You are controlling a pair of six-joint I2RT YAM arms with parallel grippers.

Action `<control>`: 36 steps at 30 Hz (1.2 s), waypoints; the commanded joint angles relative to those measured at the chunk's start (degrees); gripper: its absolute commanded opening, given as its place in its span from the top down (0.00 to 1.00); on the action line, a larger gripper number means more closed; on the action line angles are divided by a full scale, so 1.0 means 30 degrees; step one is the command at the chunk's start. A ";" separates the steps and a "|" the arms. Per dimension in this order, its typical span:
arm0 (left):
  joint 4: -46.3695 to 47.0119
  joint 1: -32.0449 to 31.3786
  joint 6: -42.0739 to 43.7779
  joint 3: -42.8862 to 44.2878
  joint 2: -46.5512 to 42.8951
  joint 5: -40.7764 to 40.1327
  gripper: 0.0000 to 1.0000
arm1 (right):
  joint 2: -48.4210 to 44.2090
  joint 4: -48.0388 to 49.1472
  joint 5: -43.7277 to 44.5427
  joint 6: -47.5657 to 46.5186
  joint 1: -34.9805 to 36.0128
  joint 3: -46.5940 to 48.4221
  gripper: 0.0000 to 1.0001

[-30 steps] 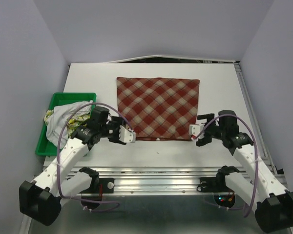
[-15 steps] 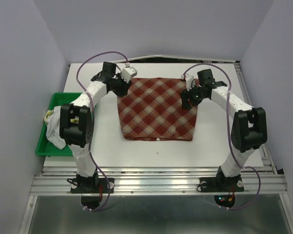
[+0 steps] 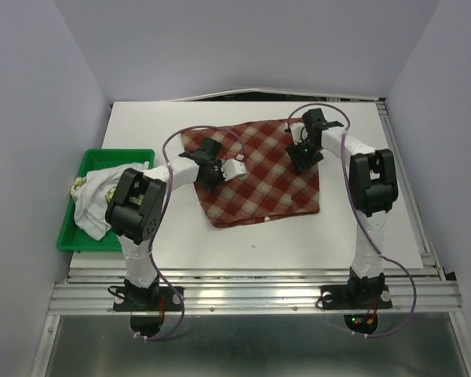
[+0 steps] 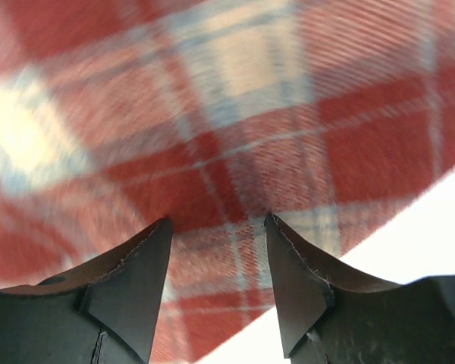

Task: Fold and stack the skirts
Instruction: Flatten the skirt out, then fold the skirt

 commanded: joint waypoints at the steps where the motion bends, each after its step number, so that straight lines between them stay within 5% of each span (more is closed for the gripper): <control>1: -0.1738 -0.2296 0.3525 -0.3309 -0.1937 0.0135 0.81 | 0.3307 0.0865 0.2684 -0.1720 -0.0195 0.3455 0.41; 7: -0.3199 -0.7242 0.1745 -0.2183 -0.3024 0.4543 0.80 | 0.5453 0.2181 0.1663 -0.2223 -0.0195 0.8180 0.39; 10: -0.2245 -0.8975 -0.1501 -0.0339 -0.3317 0.5906 0.69 | 0.4784 0.3149 0.0548 -0.1668 -0.0195 0.8421 0.35; 14: -0.2470 -0.7902 -0.4525 0.2771 -0.3960 0.7401 0.56 | 0.1684 0.3299 -0.1063 -0.2862 -0.0195 0.6991 0.28; 17: -0.3465 -0.4751 -0.5407 0.4093 -0.5683 0.9153 0.49 | -0.2240 0.2892 -0.2000 -0.4561 -0.0195 0.3889 0.22; 20: -0.6623 -0.2309 -0.1916 0.4505 -0.6450 0.9164 0.44 | -0.5816 0.0297 -0.3434 -0.6233 -0.0195 0.1017 0.20; 25: -1.0116 0.2321 0.5277 0.1757 -0.7535 0.6764 0.44 | -1.1580 -0.1331 -0.0924 -0.6150 0.5154 -0.6351 0.24; 29: -1.0091 0.4083 0.8855 -0.0325 -0.7303 0.5736 0.44 | -1.3235 -0.1505 0.0340 -0.5299 0.9964 -0.9210 0.27; 36: -0.6314 0.4319 1.2899 -0.4719 -0.8326 0.4649 0.44 | -1.2828 -0.0600 0.0311 -0.5591 1.2078 -1.2314 0.31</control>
